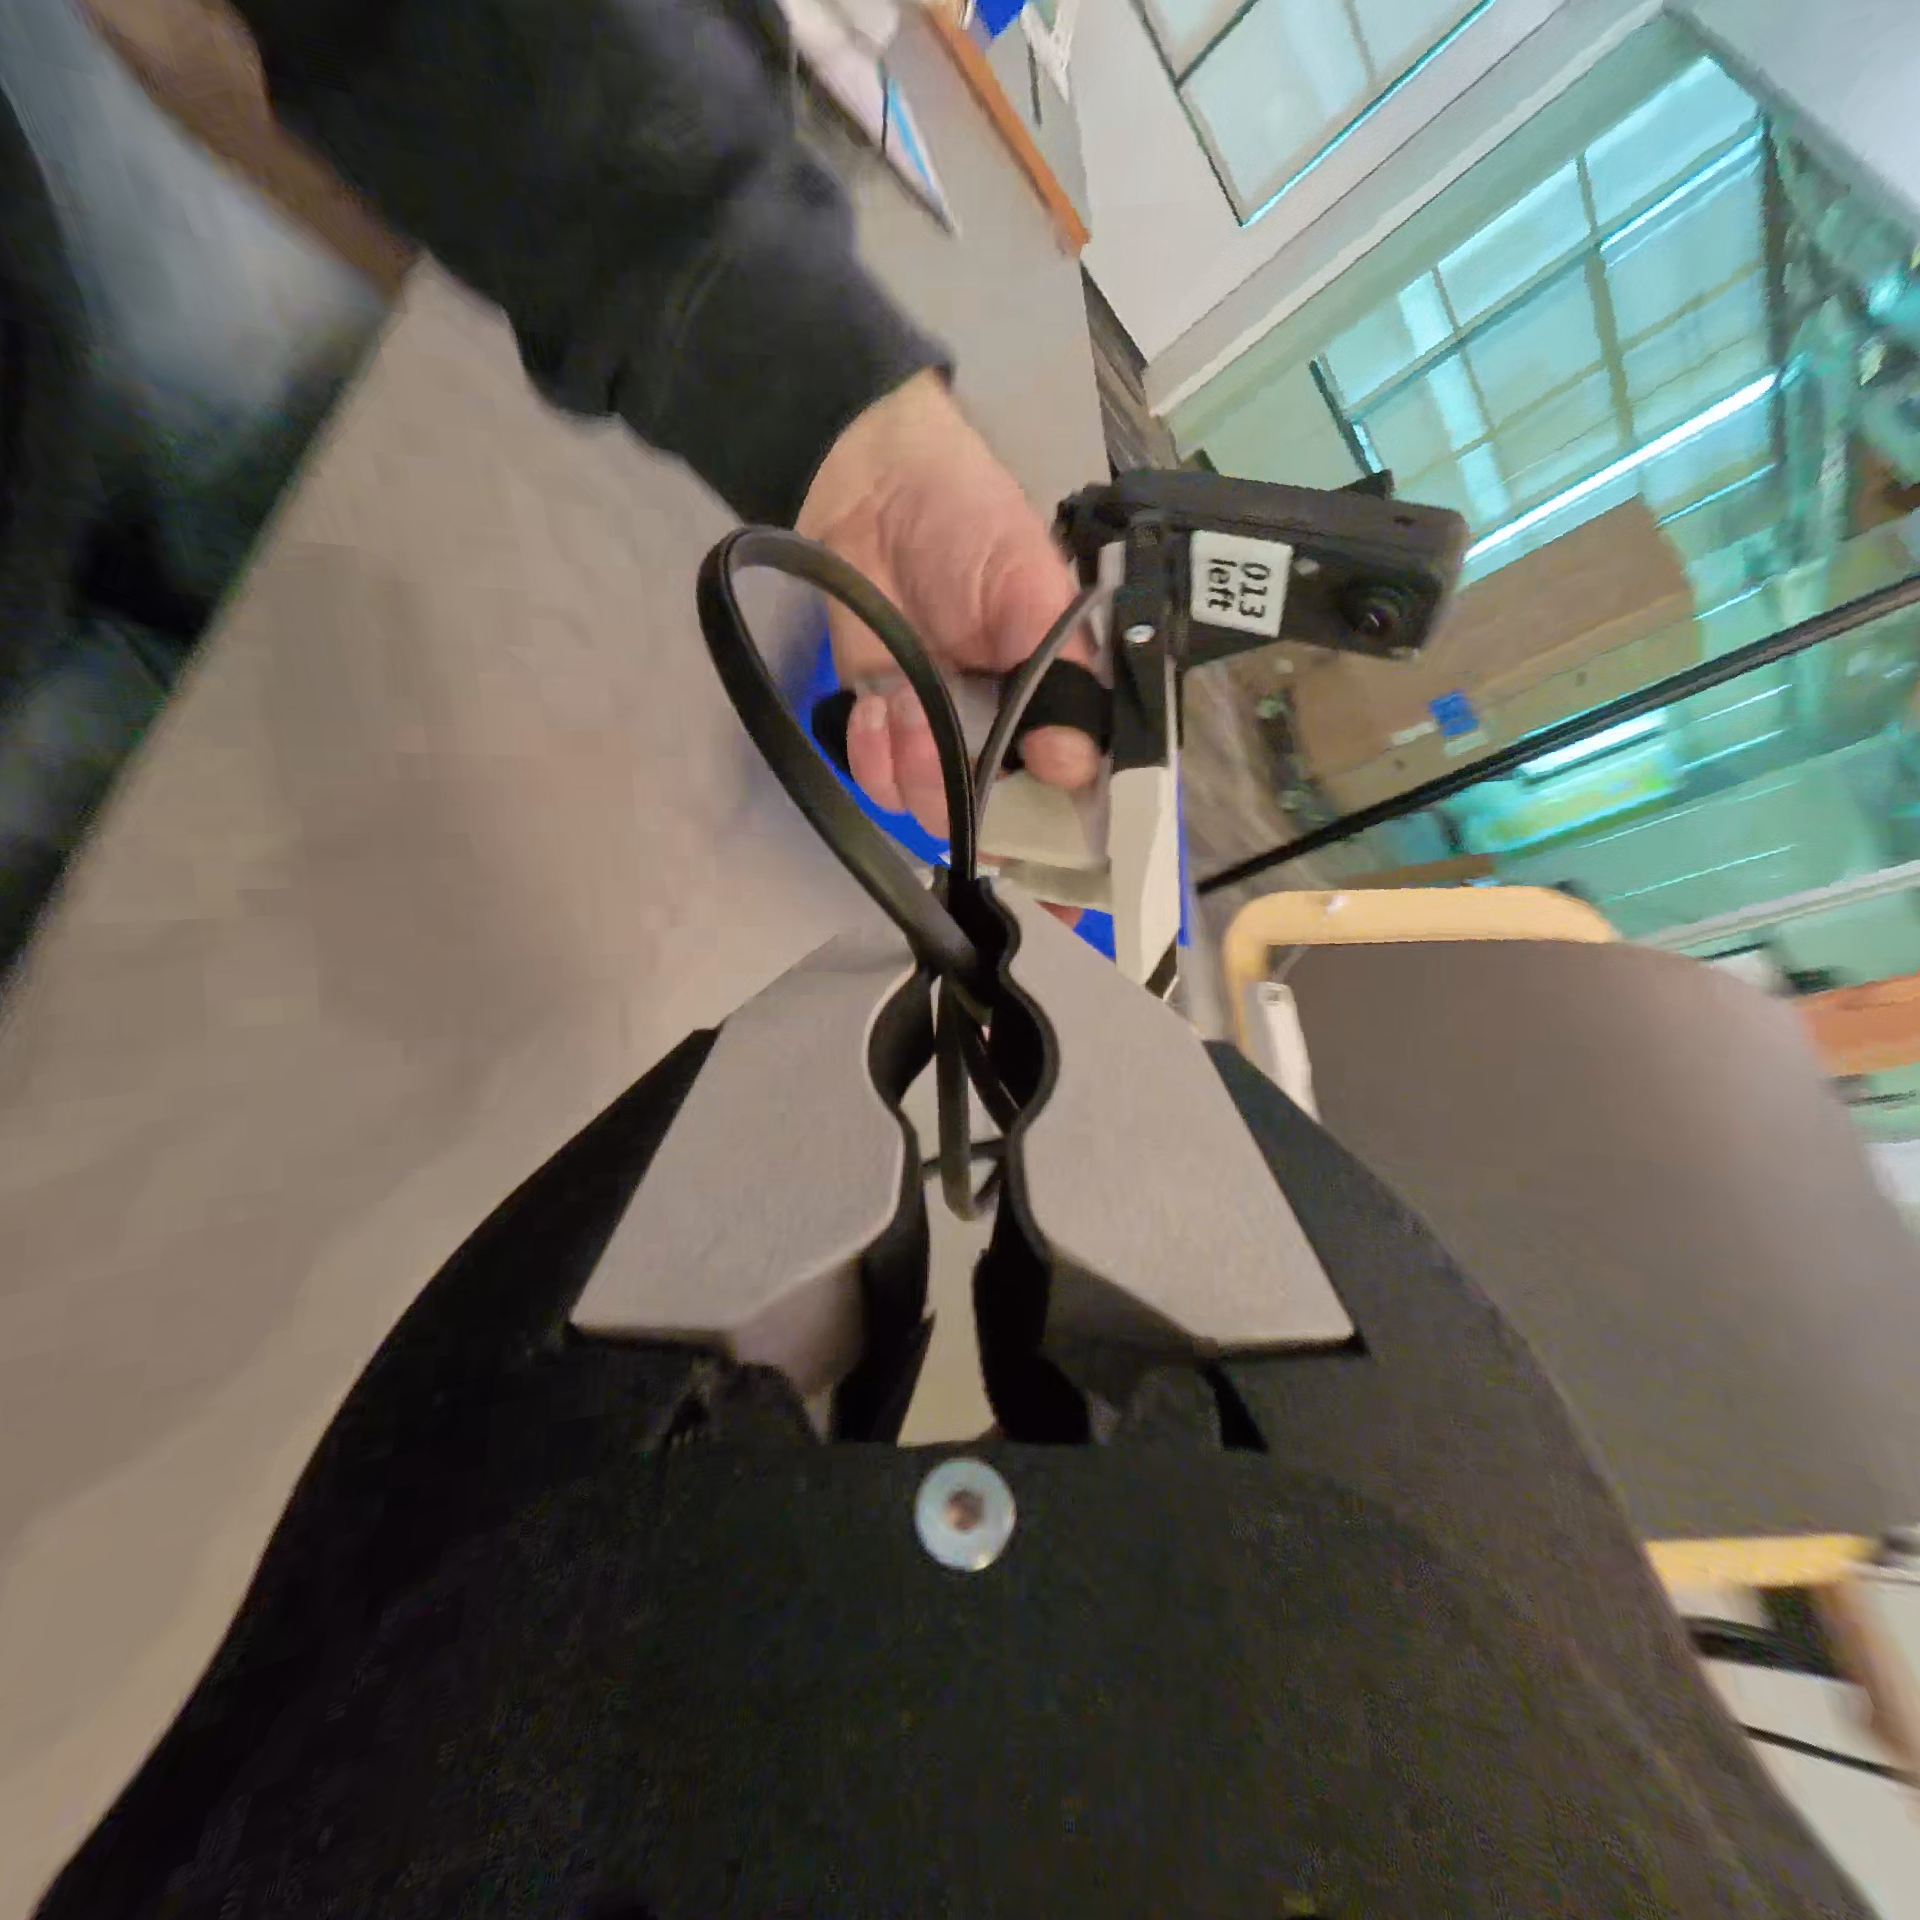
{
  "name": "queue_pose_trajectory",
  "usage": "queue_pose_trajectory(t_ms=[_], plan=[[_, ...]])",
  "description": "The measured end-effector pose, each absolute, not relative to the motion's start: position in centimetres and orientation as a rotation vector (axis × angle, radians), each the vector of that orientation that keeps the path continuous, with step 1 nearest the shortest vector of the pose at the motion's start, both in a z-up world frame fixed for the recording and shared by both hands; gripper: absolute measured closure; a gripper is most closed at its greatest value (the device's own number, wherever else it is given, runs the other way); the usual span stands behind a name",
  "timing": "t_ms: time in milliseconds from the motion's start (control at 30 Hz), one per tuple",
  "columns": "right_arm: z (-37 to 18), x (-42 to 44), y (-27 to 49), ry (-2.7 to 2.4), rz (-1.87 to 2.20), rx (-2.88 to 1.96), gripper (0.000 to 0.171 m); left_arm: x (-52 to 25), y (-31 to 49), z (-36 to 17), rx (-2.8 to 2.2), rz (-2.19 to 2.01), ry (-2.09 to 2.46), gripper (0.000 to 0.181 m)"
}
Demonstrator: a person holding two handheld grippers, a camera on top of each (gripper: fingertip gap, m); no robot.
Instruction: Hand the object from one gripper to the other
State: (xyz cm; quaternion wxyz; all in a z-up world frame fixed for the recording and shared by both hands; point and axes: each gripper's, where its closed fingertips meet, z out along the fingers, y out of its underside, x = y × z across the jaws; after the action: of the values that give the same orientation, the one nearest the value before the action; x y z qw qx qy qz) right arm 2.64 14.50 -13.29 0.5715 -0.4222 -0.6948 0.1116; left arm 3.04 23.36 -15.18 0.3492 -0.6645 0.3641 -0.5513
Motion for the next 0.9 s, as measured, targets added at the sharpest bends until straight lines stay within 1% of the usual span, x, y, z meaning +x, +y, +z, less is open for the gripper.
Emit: queue_pose_trajectory(t_ms=[100, 200, 300, 367, 533, 633, 700, 733, 833, 900], plan=[[-11.7, 3.0, 15.2, -1.514, 0.495, -1.129, 0.171, 2.2, 22.9, -15.9, -1.652, -1.291, 1.009, 0.135], [-10.4, 3.3, 16.1, -1.361, 0.755, -1.244, 0.171, 2.0, 21.9, -16.6, -1.557, -1.036, 1.111, 0.123], [-9.9, 3.5, 17.5, -1.214, 0.881, -1.315, 0.171, 2.8, 20.2, -15.8, -1.454, -0.938, 1.108, 0.115], [-9.9, 3.4, 18.1, -1.141, 0.944, -1.350, 0.171, 3.5, 19.4, -15.2, -1.408, -0.861, 1.095, 0.113], [-9.7, 2.6, 18.4, -0.972, 1.136, -1.376, 0.171, 5.5, 19.9, -16.1, -1.370, -0.420, 1.145, 0.112], [-10.0, 2.0, 17.9, -0.932, 1.229, -1.375, 0.171, 6.4, 20.5, -16.5, -1.386, -0.309, 1.137, 0.112], [-10.3, 1.8, 17.5, -0.918, 1.273, -1.378, 0.171, 6.6, 20.8, -16.2, -1.405, -0.335, 1.103, 0.114], [-10.3, 1.8, 17.4, -0.914, 1.286, -1.377, 0.171, 6.6, 20.9, -16.3, -1.416, -0.334, 1.104, 0.118], [-10.2, 2.1, 17.3, -0.901, 1.310, -1.374, 0.171, 6.7, 20.7, -15.8, -1.380, -0.384, 1.093, 0.144], [-9.9, 2.3, 17.3, -0.887, 1.327, -1.369, 0.171, 6.9, 20.5, -15.8, -1.361, -0.388, 1.109, 0.157]])
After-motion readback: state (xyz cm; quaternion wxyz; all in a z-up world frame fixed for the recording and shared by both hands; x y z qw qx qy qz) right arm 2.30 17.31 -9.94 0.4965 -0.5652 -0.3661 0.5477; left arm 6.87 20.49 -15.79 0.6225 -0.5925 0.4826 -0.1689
